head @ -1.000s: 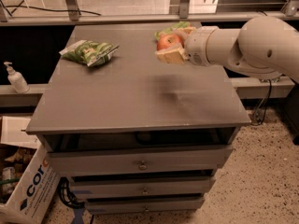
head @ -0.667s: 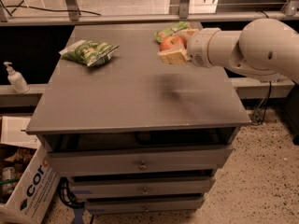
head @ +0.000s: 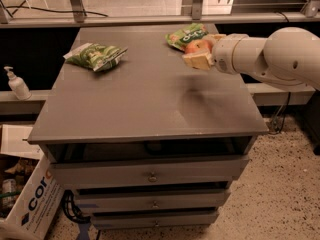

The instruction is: Move apple near green rice chip bag

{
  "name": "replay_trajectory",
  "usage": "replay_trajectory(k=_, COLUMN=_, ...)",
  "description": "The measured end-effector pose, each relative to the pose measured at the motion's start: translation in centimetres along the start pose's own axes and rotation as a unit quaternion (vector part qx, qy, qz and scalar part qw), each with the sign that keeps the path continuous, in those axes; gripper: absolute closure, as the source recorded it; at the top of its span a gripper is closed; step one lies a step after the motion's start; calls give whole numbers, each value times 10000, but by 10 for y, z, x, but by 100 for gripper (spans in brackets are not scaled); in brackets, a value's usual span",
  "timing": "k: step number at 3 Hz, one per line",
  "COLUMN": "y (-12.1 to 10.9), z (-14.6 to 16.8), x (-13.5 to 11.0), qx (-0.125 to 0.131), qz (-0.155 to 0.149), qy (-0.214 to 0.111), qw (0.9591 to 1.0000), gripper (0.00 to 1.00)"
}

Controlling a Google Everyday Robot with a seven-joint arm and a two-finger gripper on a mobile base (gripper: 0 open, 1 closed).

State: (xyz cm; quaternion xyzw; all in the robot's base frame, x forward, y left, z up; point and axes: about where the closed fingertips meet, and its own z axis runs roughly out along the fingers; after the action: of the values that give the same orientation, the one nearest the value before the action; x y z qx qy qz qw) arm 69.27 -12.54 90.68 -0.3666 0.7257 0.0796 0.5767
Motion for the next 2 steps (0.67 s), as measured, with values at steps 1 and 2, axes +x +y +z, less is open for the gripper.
replay_trajectory(k=1, y=-20, z=2, x=8, qx=265, qz=191, qy=30, qw=9995, gripper=100)
replay_trajectory(k=2, y=-35, z=4, x=20, qx=498, qz=327, qy=138, qw=9981, gripper=100)
